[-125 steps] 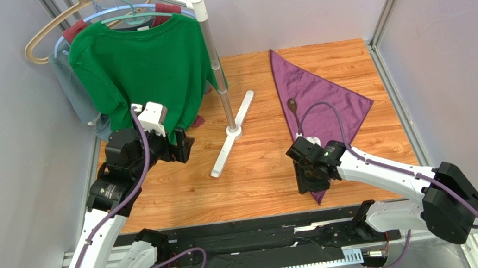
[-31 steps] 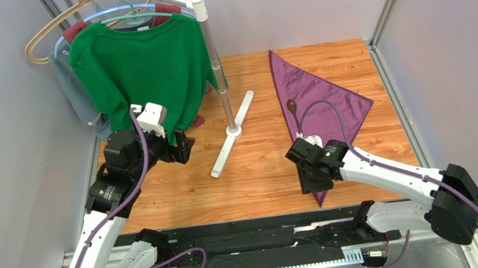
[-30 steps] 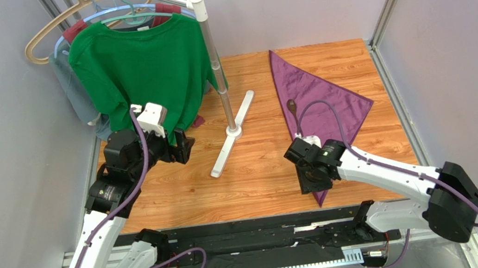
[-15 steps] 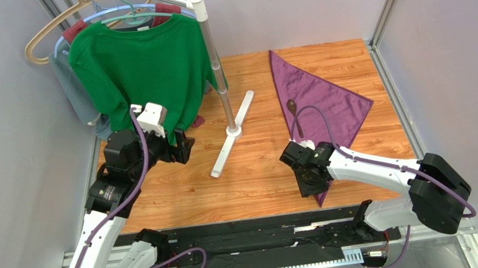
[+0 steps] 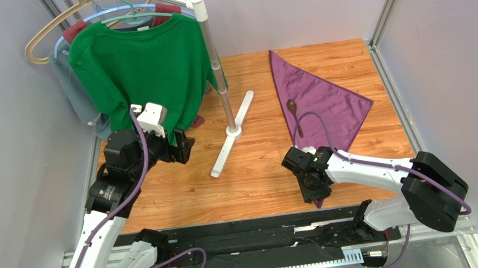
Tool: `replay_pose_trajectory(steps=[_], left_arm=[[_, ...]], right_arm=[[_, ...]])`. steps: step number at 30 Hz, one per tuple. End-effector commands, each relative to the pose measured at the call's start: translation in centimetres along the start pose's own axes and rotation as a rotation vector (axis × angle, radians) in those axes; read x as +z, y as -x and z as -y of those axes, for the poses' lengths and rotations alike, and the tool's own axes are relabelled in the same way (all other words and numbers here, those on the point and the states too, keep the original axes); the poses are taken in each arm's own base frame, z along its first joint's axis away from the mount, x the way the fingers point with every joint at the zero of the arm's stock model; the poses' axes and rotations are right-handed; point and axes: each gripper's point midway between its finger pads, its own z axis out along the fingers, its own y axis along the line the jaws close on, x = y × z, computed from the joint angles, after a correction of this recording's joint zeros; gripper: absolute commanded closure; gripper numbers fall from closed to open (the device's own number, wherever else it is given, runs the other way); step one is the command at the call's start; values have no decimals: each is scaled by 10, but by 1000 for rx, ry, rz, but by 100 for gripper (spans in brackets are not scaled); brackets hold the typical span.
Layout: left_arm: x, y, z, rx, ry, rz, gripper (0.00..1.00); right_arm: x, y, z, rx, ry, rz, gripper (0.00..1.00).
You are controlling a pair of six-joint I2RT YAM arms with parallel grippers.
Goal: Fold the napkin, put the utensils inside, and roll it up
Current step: Fold the napkin
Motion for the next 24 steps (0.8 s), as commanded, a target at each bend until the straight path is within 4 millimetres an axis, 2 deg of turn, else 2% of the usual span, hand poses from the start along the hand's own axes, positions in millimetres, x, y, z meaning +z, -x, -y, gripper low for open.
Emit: replay_pose_trajectory(steps=[1, 19, 24], left_arm=[[2, 3, 0, -3, -6, 16, 1], [0, 3, 1, -5, -6, 20, 1], [-1, 5, 1, -6, -6, 26, 1]], right_arm=[[3, -2, -3, 41, 22, 5, 64], [6, -10, 5, 65, -4, -10, 81], [5, -8, 4, 66, -12, -7, 90]])
